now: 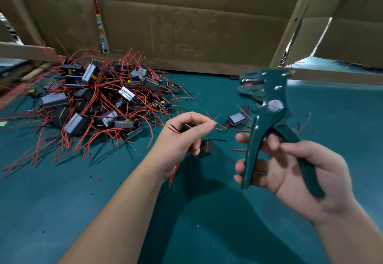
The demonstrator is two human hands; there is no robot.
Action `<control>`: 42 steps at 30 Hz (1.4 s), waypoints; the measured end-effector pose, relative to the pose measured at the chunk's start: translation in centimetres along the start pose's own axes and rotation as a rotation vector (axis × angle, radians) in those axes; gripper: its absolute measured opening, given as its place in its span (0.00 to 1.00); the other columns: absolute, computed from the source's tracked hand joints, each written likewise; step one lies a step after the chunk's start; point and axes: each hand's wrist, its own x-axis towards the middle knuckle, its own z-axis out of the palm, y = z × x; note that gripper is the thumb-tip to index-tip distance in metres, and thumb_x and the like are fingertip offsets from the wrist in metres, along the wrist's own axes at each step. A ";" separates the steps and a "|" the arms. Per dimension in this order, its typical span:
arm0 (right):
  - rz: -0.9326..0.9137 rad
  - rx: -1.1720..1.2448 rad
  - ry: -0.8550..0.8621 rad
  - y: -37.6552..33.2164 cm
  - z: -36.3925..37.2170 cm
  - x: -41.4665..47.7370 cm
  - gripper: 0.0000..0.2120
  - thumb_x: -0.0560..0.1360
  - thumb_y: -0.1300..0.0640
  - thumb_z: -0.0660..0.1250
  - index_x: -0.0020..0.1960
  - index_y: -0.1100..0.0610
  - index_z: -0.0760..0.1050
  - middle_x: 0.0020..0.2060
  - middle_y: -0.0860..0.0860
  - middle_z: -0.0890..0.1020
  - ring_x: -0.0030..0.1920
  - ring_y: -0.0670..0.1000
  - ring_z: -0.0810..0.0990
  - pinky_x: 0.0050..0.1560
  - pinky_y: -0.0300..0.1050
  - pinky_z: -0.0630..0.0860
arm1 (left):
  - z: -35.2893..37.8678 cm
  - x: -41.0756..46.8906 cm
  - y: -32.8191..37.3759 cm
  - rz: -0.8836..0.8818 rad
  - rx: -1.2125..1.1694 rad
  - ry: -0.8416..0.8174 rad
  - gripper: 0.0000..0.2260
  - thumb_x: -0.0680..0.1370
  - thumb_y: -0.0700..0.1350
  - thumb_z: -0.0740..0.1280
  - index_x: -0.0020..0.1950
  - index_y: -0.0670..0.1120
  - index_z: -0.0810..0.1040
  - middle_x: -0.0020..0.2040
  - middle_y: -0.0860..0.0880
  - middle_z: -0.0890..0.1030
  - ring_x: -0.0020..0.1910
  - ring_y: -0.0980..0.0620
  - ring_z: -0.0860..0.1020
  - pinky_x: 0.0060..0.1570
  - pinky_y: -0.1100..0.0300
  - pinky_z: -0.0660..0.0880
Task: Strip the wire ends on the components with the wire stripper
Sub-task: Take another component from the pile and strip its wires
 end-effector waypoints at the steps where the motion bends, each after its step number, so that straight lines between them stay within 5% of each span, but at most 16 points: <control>1: -0.021 0.066 -0.070 0.0 0.0 -0.1 0.11 0.64 0.58 0.73 0.41 0.61 0.73 0.54 0.65 0.78 0.45 0.69 0.80 0.49 0.68 0.76 | 0.2 -0.2 0.0 0.014 0.032 -0.024 0.03 0.71 0.44 0.73 0.37 0.50 0.82 0.30 0.50 0.74 0.24 0.54 0.67 0.26 0.64 0.68; 5: -0.095 0.112 -0.060 0.1 0.4 -0.5 0.11 0.65 0.59 0.71 0.43 0.61 0.74 0.54 0.65 0.79 0.46 0.69 0.80 0.48 0.66 0.77 | 1.3 -0.6 -0.4 -0.044 0.009 -0.096 0.07 0.74 0.46 0.70 0.51 0.48 0.83 0.37 0.49 0.78 0.33 0.52 0.78 0.35 0.62 0.76; 7: -0.177 0.028 0.061 0.4 1.3 -0.4 0.15 0.60 0.57 0.74 0.41 0.60 0.73 0.53 0.66 0.79 0.44 0.67 0.80 0.46 0.64 0.78 | 1.4 -0.3 -0.2 -0.085 -0.062 0.034 0.09 0.75 0.47 0.67 0.54 0.48 0.82 0.36 0.53 0.79 0.36 0.51 0.81 0.35 0.60 0.79; 10: -0.206 -0.067 0.195 1.2 2.8 0.0 0.15 0.57 0.62 0.73 0.39 0.59 0.70 0.52 0.67 0.79 0.46 0.70 0.80 0.46 0.66 0.79 | 0.2 0.7 0.3 -0.075 -0.004 0.367 0.03 0.78 0.44 0.67 0.46 0.46 0.79 0.28 0.53 0.77 0.24 0.54 0.76 0.25 0.63 0.75; 13: 0.028 -0.173 0.252 1.8 3.6 0.7 0.12 0.60 0.65 0.62 0.42 0.58 0.77 0.44 0.59 0.81 0.47 0.70 0.81 0.47 0.68 0.77 | -1.8 1.1 0.6 -0.066 0.007 0.548 0.07 0.78 0.44 0.67 0.41 0.46 0.75 0.25 0.53 0.72 0.19 0.56 0.69 0.21 0.65 0.71; 16: 0.267 -0.330 0.190 2.7 3.8 1.3 0.14 0.64 0.66 0.63 0.43 0.51 0.80 0.32 0.48 0.80 0.45 0.60 0.83 0.47 0.62 0.77 | -2.7 1.2 0.7 -0.089 -0.006 0.599 0.08 0.77 0.43 0.68 0.39 0.47 0.74 0.26 0.52 0.71 0.20 0.56 0.68 0.21 0.65 0.69; 19: 0.296 -0.500 0.319 3.5 2.6 2.5 0.16 0.70 0.66 0.61 0.55 0.54 0.76 0.37 0.51 0.82 0.39 0.49 0.79 0.48 0.59 0.76 | -2.9 1.4 0.6 -0.105 0.014 0.593 0.09 0.77 0.44 0.68 0.36 0.48 0.75 0.26 0.53 0.71 0.20 0.57 0.69 0.22 0.64 0.70; 22: 0.095 -0.776 0.606 3.0 0.7 4.4 0.15 0.67 0.62 0.62 0.53 0.61 0.73 0.57 0.59 0.78 0.50 0.60 0.78 0.59 0.65 0.73 | -2.8 1.4 0.5 -0.122 0.021 0.585 0.09 0.76 0.45 0.69 0.37 0.48 0.75 0.26 0.53 0.71 0.20 0.57 0.69 0.22 0.64 0.71; 24: -0.045 -0.719 0.623 2.2 -0.1 5.4 0.11 0.66 0.62 0.61 0.48 0.62 0.72 0.53 0.58 0.79 0.52 0.63 0.78 0.51 0.64 0.78 | -2.7 1.5 0.5 -0.140 0.024 0.571 0.09 0.76 0.46 0.70 0.38 0.49 0.73 0.27 0.52 0.70 0.20 0.57 0.68 0.22 0.64 0.70; 26: -0.102 -0.365 0.451 1.4 -0.1 6.8 0.09 0.72 0.69 0.56 0.45 0.58 0.72 0.41 0.53 0.80 0.50 0.60 0.82 0.40 0.62 0.80 | -2.6 1.6 0.7 -0.169 0.007 0.522 0.07 0.76 0.47 0.69 0.42 0.49 0.73 0.30 0.51 0.70 0.22 0.56 0.69 0.22 0.64 0.69; 29: -0.052 -0.003 0.279 1.6 0.2 9.7 0.11 0.74 0.70 0.52 0.48 0.58 0.69 0.41 0.52 0.79 0.53 0.61 0.80 0.40 0.67 0.78 | -2.2 1.5 1.1 -0.240 -0.140 0.418 0.03 0.79 0.43 0.61 0.52 0.48 0.69 0.36 0.49 0.73 0.27 0.53 0.72 0.23 0.64 0.68; 33: 0.064 0.008 0.362 2.5 -0.1 12.9 0.14 0.73 0.69 0.52 0.54 0.60 0.69 0.51 0.58 0.78 0.55 0.61 0.76 0.47 0.69 0.76 | -1.9 1.0 1.5 -0.281 -0.306 0.328 0.11 0.77 0.33 0.51 0.49 0.47 0.67 0.46 0.43 0.77 0.33 0.47 0.76 0.22 0.62 0.71; 39: -0.054 -0.097 0.644 2.2 -2.9 12.1 0.10 0.71 0.69 0.57 0.47 0.56 0.71 0.47 0.56 0.77 0.50 0.57 0.73 0.48 0.71 0.76 | -2.0 1.2 1.4 -0.218 -0.094 0.300 0.06 0.83 0.42 0.57 0.49 0.48 0.72 0.46 0.48 0.74 0.32 0.54 0.73 0.24 0.63 0.71; 42: -0.130 -0.179 0.652 1.4 -3.6 9.9 0.09 0.72 0.68 0.57 0.43 0.55 0.69 0.44 0.56 0.76 0.49 0.60 0.78 0.50 0.69 0.76 | -2.1 1.1 0.9 -0.160 -0.003 0.275 0.06 0.82 0.43 0.60 0.48 0.48 0.75 0.43 0.50 0.71 0.34 0.55 0.73 0.25 0.64 0.73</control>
